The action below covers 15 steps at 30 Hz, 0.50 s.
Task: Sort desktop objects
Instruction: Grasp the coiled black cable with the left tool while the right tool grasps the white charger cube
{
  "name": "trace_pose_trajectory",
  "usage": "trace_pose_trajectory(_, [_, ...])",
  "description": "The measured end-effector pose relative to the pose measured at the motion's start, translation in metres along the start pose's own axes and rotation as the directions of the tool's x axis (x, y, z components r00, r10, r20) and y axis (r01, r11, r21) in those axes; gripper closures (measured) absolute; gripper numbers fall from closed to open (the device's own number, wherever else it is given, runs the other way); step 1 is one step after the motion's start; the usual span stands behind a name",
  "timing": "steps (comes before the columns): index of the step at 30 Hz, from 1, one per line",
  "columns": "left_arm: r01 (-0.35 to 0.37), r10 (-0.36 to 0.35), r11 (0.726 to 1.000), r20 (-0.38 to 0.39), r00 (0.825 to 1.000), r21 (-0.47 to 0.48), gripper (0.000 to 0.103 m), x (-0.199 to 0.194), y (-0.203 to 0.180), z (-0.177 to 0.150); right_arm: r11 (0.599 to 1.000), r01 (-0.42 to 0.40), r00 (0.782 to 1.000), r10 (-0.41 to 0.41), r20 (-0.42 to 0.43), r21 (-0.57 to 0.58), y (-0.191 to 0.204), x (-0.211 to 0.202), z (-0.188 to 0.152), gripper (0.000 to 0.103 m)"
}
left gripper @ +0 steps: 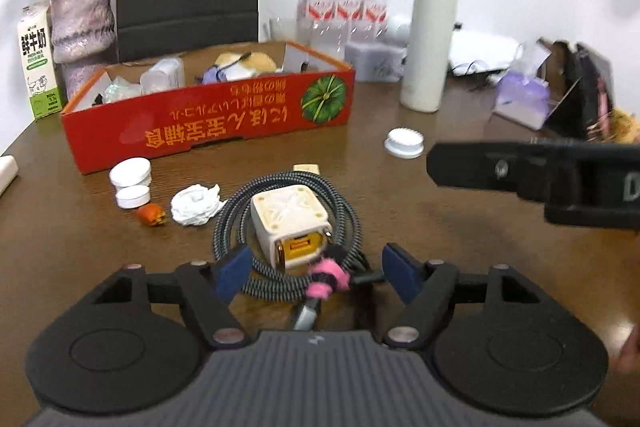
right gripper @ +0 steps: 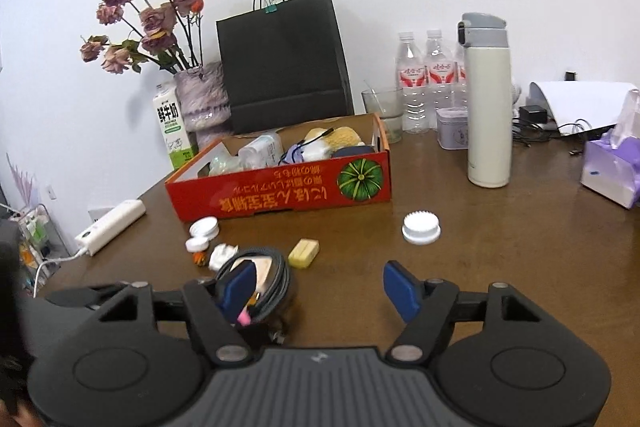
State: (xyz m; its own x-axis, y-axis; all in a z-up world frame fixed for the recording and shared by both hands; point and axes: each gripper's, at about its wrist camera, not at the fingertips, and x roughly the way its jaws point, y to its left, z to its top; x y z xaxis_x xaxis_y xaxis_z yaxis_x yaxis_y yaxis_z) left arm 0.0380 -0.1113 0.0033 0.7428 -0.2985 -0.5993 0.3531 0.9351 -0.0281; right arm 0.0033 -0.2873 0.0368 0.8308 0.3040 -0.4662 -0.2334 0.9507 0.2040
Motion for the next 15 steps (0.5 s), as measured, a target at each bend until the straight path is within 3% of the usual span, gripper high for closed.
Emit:
trace_pose_trajectory(2, [-0.002,0.003,1.0,0.007,1.0,-0.009,0.048,0.004,0.002,-0.001,1.0,-0.009,1.0,0.009,-0.01,0.003,-0.004,0.012,0.002,0.035])
trace_pose_trajectory(6, [0.041,-0.04,0.999,0.009,0.999,-0.031,0.058,-0.005,0.009,-0.002,0.999,-0.031,0.999,0.032,-0.039,0.034,-0.013,0.032,0.002,0.04])
trace_pose_trajectory(8, [0.047,-0.046,0.998,0.041,0.998,-0.032,0.074,-0.018,0.009,-0.005,0.998,-0.041,0.998,0.044,-0.05,0.056,-0.017,0.038,0.0,0.042])
trace_pose_trajectory(9, [0.036,-0.034,0.999,0.06,0.998,-0.027,0.075,-0.026,0.008,-0.006,0.997,-0.045,0.998,0.048,-0.048,0.064,-0.019,0.038,-0.003,0.042])
trace_pose_trajectory(11, [0.052,-0.05,0.998,0.071,0.996,-0.038,0.088,-0.035,0.011,-0.005,0.996,-0.049,0.998,0.052,-0.046,0.074,-0.023,0.037,-0.007,0.042])
trace_pose_trajectory(15, [0.08,-0.068,0.989,0.101,0.993,-0.121,0.09,-0.056,0.027,0.001,0.993,-0.061,0.996,0.067,-0.055,0.1,-0.027,0.034,-0.015,0.043])
